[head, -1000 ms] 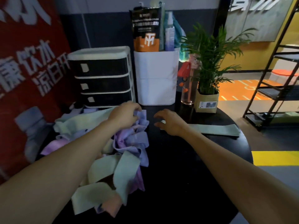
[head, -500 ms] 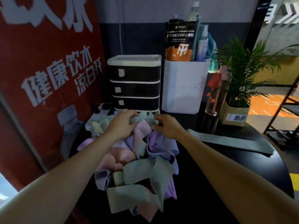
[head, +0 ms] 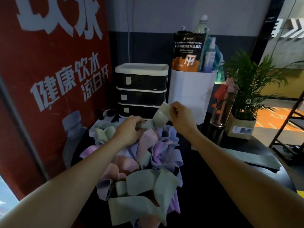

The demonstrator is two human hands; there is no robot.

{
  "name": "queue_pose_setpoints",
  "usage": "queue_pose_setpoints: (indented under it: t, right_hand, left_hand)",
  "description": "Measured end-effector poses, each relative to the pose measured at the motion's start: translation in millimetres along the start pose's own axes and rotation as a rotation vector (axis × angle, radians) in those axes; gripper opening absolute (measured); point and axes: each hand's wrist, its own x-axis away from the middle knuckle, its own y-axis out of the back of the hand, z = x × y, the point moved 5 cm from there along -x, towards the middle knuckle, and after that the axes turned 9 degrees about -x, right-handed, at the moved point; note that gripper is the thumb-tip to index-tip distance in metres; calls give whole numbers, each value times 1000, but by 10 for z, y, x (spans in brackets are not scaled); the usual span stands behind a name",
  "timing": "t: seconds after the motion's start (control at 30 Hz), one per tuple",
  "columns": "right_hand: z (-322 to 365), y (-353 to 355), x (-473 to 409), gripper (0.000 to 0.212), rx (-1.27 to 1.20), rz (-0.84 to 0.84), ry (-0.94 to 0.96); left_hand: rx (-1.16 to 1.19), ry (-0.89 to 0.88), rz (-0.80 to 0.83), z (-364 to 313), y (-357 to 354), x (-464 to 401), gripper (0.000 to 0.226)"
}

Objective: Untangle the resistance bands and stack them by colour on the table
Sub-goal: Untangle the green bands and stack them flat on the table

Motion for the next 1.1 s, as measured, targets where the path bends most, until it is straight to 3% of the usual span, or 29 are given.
queue_pose_setpoints:
  t: [0.1, 0.3, 0.5, 0.73, 0.9, 1.1]
  right_hand:
    - [77, 262, -76, 16, -73, -122, 32]
    - [140, 588, -40, 17, -121, -102, 84]
    - [234, 889, 48, 17, -191, -83, 83]
    - [165, 1217, 113, 18, -200, -156, 91]
    - [54, 1404, 142, 15, -328, -244, 29]
    - [-24, 1401, 210, 37, -302, -27, -95]
  left_hand:
    - [73, -14, -24, -92, 23, -43, 23]
    - [222, -14, -170, -472, 101, -154, 26]
    - [391, -200, -144, -1110, 173, -232, 48]
    - [437, -330, -92, -1610, 123, -269, 13]
    - [458, -288, -73, -1795, 128, -330, 7]
    - [915, -175, -83, -2087, 355, -376, 11]
